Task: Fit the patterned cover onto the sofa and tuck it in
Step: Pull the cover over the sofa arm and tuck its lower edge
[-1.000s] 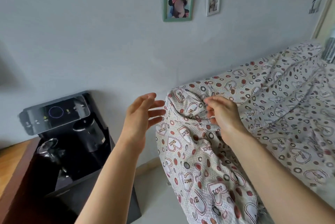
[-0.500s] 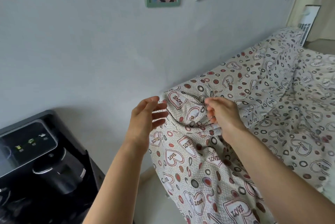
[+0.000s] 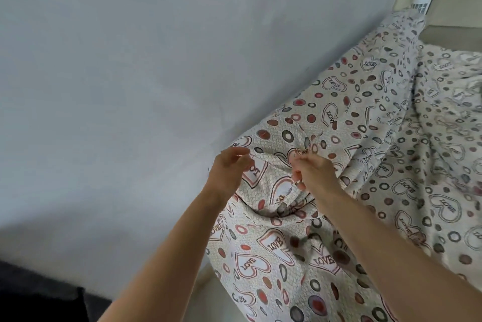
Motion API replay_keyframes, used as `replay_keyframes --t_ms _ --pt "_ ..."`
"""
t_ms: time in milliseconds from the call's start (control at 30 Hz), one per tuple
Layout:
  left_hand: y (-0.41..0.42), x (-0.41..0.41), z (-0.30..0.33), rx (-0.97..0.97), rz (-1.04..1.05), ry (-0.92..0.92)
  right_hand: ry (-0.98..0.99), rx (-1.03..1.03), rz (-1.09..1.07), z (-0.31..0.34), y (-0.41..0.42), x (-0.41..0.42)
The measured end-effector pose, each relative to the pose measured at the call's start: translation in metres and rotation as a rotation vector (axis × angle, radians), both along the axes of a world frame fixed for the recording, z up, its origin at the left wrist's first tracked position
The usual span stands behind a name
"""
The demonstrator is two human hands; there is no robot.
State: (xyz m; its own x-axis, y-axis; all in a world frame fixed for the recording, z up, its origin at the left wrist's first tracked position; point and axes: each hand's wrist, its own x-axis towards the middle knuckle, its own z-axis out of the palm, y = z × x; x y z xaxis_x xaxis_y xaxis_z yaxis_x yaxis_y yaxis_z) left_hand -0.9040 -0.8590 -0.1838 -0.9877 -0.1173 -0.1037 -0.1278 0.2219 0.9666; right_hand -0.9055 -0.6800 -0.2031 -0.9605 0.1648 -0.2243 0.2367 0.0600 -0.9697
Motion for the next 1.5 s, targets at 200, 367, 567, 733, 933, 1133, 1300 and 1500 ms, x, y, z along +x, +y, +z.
replay_keyframes --t_ms 200,367,567,733,933,1133,1300,1500 --pt "-0.008 -0.072 -0.050 -0.524 -0.202 0.100 -0.056 0.202 0.008 -0.029 -0.009 -0.038" --pt "-0.031 -0.106 -0.077 -0.914 -0.349 0.132 -0.112 0.489 -0.004 -0.062 -0.018 -0.063" --pt "-0.054 -0.127 -0.092 -1.131 -0.380 0.291 -0.337 0.511 0.023 -0.089 -0.037 -0.080" --pt "-0.060 -0.144 -0.093 -1.187 -0.462 0.440 -0.324 0.615 0.040 -0.097 -0.059 -0.081" --pt "-0.093 -0.156 -0.102 -1.026 -0.577 0.428 0.001 0.512 -0.107 -0.067 -0.087 -0.095" --pt "-0.147 -0.160 -0.120 -0.957 -0.297 0.219 0.185 0.427 -0.102 -0.044 -0.132 -0.120" --pt "-0.205 -0.109 -0.179 -0.851 -0.249 0.003 0.206 0.437 -0.053 -0.048 -0.157 -0.139" --pt "-0.165 -0.114 -0.152 -0.515 -0.201 0.419 0.218 0.382 -0.063 -0.058 -0.163 -0.129"
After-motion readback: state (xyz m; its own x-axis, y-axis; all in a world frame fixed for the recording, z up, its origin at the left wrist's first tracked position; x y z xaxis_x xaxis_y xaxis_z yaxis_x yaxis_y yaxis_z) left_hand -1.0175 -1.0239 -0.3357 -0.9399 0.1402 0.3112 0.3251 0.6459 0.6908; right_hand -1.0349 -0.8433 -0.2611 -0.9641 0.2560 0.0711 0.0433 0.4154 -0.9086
